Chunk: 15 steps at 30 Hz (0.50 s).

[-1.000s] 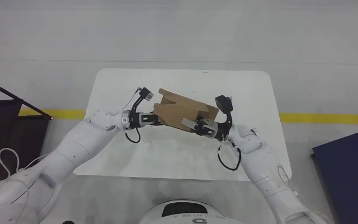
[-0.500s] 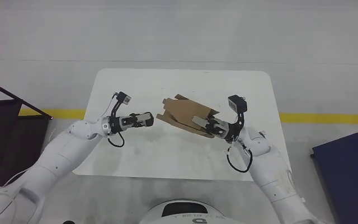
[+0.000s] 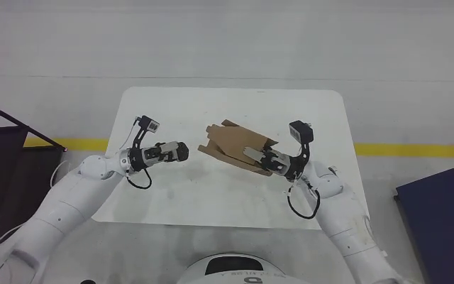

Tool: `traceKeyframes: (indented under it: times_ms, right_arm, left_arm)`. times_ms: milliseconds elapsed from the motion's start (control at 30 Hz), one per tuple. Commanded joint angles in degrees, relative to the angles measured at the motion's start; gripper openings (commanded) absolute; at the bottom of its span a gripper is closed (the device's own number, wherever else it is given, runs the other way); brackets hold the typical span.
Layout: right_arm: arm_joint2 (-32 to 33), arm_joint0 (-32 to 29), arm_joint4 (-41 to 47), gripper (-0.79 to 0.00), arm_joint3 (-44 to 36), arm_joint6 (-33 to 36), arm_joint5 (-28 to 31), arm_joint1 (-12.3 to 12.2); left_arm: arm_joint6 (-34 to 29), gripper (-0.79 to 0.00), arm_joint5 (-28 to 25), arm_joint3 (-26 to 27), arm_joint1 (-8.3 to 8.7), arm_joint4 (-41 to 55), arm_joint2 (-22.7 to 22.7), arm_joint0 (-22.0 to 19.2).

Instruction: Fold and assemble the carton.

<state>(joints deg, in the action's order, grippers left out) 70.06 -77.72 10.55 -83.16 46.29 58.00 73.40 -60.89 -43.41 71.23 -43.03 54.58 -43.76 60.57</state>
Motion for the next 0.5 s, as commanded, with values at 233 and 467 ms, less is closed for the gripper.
traceKeyframes:
  times_ms: [233,467]
  right_arm:
    - [-2.2,-0.1,4.6,-0.785,-0.3,-0.2,-2.1,-0.2]
    - [-6.5,1.5,14.1,-0.785,-1.1,7.1,-7.1,-1.5]
  left_arm:
    - [4.0,0.0,2.6,1.4,-0.41,-10.0,-1.0,0.6]
    - [0.7,0.0,4.0,0.1,-1.49,-6.4,-1.5,0.6]
